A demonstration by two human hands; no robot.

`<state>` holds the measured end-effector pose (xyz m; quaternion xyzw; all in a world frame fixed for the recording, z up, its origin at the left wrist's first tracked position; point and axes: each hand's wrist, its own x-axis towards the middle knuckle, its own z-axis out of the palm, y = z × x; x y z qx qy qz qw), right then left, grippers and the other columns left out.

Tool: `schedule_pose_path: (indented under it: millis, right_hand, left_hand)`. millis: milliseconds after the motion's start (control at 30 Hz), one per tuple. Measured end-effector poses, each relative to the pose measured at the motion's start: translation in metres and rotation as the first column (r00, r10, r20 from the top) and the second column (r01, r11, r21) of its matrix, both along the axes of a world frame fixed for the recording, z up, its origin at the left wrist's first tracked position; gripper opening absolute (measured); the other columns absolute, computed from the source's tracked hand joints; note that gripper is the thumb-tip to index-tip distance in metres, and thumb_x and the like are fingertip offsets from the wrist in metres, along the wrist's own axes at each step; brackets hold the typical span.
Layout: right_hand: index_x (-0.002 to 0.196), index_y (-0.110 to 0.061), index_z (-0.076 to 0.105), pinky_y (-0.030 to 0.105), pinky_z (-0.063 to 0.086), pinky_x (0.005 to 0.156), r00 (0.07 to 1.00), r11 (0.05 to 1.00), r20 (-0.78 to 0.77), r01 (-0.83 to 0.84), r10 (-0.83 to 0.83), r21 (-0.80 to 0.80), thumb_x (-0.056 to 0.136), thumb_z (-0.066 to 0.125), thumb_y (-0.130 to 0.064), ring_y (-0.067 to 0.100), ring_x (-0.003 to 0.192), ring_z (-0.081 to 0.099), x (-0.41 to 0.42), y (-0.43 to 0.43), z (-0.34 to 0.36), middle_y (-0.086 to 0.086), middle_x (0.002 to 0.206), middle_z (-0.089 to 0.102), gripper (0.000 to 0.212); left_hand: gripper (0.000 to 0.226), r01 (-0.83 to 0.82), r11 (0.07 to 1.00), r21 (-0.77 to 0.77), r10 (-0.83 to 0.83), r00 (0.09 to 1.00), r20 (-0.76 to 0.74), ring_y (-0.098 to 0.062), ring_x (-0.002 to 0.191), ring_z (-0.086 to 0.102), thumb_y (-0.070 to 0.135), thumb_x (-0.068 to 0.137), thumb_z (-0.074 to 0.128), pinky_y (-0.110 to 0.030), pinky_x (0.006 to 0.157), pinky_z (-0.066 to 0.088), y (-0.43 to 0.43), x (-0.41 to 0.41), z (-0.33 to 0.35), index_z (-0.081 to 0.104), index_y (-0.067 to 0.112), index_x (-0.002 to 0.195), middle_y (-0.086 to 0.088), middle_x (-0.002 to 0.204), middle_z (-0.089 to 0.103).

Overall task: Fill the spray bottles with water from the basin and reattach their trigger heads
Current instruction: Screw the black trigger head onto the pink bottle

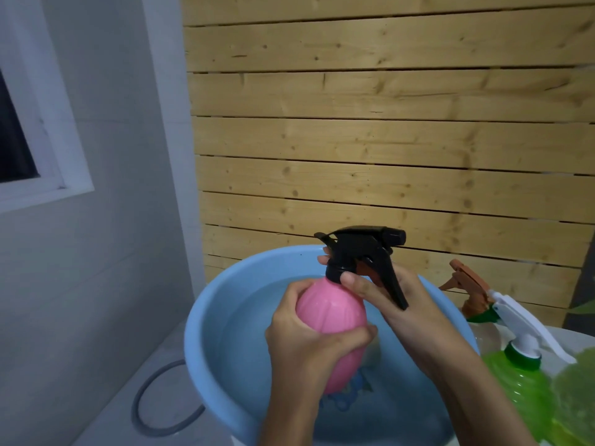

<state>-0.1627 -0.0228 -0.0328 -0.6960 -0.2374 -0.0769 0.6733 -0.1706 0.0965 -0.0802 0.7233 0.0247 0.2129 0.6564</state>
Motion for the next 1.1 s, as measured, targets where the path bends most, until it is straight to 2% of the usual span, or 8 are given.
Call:
schedule_pose_path:
  millis: [267,500,700,767,833,900,967,1100]
  right_hand:
    - [0.114,-0.018,0.067,0.025,0.049,0.097,0.991,0.995,-0.103,-0.083,0.088,0.050,0.086,0.056,-0.025,0.009,0.114,0.061,0.004,-0.002,-0.005,-0.006,0.117,0.069,0.031]
    - [0.122,-0.008,0.059,0.024,0.051,0.085,0.965,0.966,-0.145,-0.194,0.219,0.171,0.087,0.053,-0.022,0.016,0.114,0.062,0.009,-0.004,-0.006,0.001,0.122,0.067,0.039]
    - [0.125,-0.004,0.056,0.027,0.052,0.086,0.935,0.930,-0.199,-0.233,0.295,0.285,0.079,0.061,-0.024,0.019,0.115,0.061,0.013,-0.006,-0.006,0.007,0.124,0.065,0.050]
    - [0.125,-0.006,0.059,0.028,0.052,0.088,0.921,0.913,-0.222,-0.236,0.319,0.333,0.075,0.073,-0.025,0.019,0.117,0.060,0.014,-0.008,-0.006,0.009,0.125,0.064,0.056]
    - [0.116,-0.015,0.068,0.026,0.053,0.084,0.923,0.921,-0.244,-0.210,0.297,0.328,0.066,0.085,-0.024,0.019,0.112,0.063,0.015,-0.007,-0.008,0.008,0.119,0.067,0.054]
    - [0.097,-0.025,0.075,0.022,0.054,0.076,0.957,0.962,-0.235,-0.108,0.168,0.250,0.066,0.081,-0.018,0.015,0.099,0.068,0.014,-0.003,-0.009,0.002,0.105,0.072,0.033]
    - [0.085,-0.032,0.077,0.020,0.054,0.072,0.978,0.976,-0.188,-0.044,0.086,0.215,0.065,0.083,-0.011,0.009,0.089,0.069,0.012,0.003,-0.009,-0.003,0.093,0.074,0.030]
    - [0.077,-0.023,0.077,0.017,0.055,0.069,0.979,0.938,-0.181,-0.023,0.091,0.347,0.059,0.076,-0.007,0.005,0.083,0.069,0.012,0.006,-0.010,-0.008,0.086,0.074,0.024]
  left_hand:
    - [0.068,0.057,0.998,-0.016,-0.057,0.998,-0.033,-0.001,0.078,0.062,0.036,0.030,0.090,-0.026,0.062,0.056,0.001,-0.001,-0.001,0.061,0.038,0.091,0.017,0.089,0.065]
    - [0.068,0.096,0.995,-0.040,-0.098,0.994,-0.043,0.003,0.074,0.061,0.034,0.028,0.091,-0.018,0.058,0.052,0.000,0.000,-0.002,0.063,0.036,0.090,0.019,0.086,0.066]
    - [0.068,0.130,0.990,-0.057,-0.133,0.990,-0.052,0.001,0.074,0.063,0.033,0.027,0.090,-0.019,0.058,0.053,0.001,0.000,-0.001,0.063,0.035,0.089,0.017,0.087,0.067]
    - [0.069,0.129,0.990,-0.058,-0.132,0.990,-0.058,0.000,0.076,0.063,0.035,0.026,0.089,-0.021,0.059,0.055,0.000,-0.001,0.000,0.063,0.036,0.090,0.016,0.088,0.067]
    - [0.070,0.120,0.991,-0.060,-0.123,0.991,-0.058,0.000,0.076,0.064,0.036,0.026,0.089,-0.022,0.060,0.055,-0.001,-0.001,0.000,0.063,0.037,0.090,0.016,0.089,0.067]
    - [0.068,0.111,0.991,-0.072,-0.115,0.992,-0.055,0.000,0.073,0.064,0.034,0.026,0.088,-0.018,0.055,0.052,-0.001,-0.001,0.000,0.064,0.036,0.090,0.015,0.087,0.068]
    - [0.068,0.105,0.991,-0.087,-0.110,0.992,-0.058,0.002,0.072,0.063,0.034,0.026,0.088,-0.015,0.052,0.049,0.000,0.000,0.000,0.064,0.036,0.089,0.017,0.085,0.067]
    - [0.070,0.115,0.987,-0.108,-0.121,0.992,-0.047,0.003,0.074,0.063,0.032,0.028,0.090,-0.017,0.054,0.051,0.000,-0.001,0.001,0.064,0.036,0.093,0.020,0.087,0.066]
